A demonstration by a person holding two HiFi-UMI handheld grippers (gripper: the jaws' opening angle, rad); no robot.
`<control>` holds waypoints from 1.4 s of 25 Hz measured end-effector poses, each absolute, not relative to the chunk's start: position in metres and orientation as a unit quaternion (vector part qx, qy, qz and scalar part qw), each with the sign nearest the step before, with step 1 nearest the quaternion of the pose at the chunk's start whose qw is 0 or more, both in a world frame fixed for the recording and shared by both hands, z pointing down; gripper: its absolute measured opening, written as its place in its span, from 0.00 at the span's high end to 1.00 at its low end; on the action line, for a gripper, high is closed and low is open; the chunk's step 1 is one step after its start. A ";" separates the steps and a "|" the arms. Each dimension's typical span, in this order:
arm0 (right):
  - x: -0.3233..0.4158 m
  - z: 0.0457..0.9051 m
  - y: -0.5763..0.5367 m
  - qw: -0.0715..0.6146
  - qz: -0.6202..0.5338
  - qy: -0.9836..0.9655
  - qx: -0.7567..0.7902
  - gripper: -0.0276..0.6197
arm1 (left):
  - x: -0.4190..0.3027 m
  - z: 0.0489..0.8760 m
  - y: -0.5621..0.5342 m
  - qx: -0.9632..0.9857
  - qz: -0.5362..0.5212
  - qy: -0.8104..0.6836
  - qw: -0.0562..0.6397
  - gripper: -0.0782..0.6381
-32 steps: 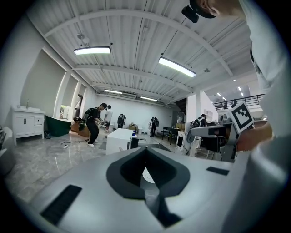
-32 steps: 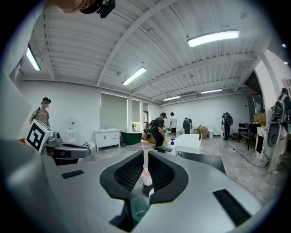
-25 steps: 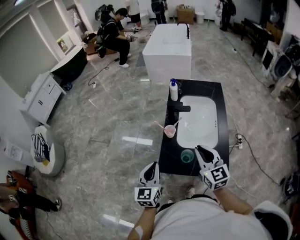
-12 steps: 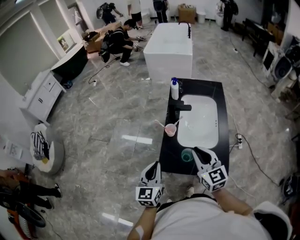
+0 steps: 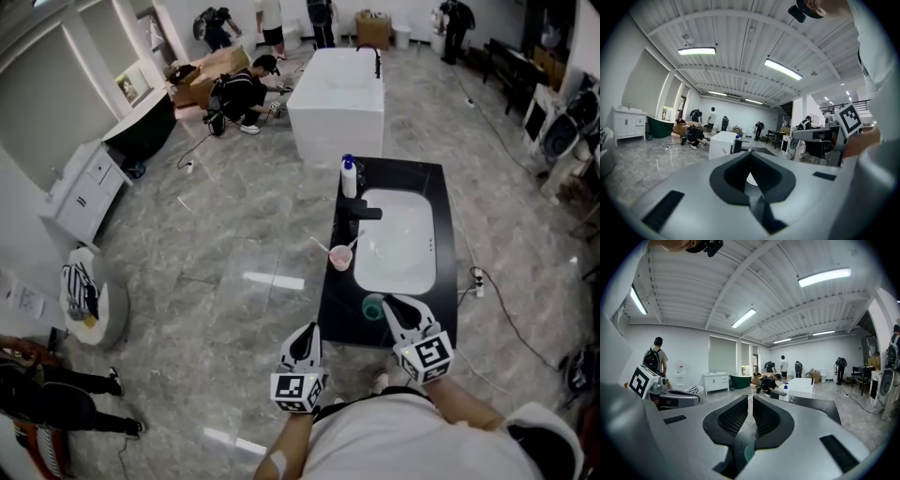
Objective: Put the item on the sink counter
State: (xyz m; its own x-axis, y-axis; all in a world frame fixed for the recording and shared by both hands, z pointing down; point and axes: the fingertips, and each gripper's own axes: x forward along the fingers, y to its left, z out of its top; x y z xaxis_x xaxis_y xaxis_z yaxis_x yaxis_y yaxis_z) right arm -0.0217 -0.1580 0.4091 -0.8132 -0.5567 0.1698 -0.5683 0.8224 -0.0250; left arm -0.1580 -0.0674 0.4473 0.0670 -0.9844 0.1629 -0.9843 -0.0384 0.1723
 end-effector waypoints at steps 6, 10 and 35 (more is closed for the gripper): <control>-0.017 0.411 -0.156 0.080 0.039 -0.949 0.303 0.87 | -0.153 0.449 -0.068 0.727 -0.001 -0.675 0.124 0.89; -0.017 0.407 -0.154 0.078 0.039 -0.949 0.302 0.87 | -0.152 0.447 -0.067 0.729 -0.001 -0.673 0.125 0.89; -0.012 0.408 -0.152 0.079 0.037 -0.950 0.301 0.87 | -0.146 0.452 -0.068 0.731 -0.004 -0.669 0.132 0.89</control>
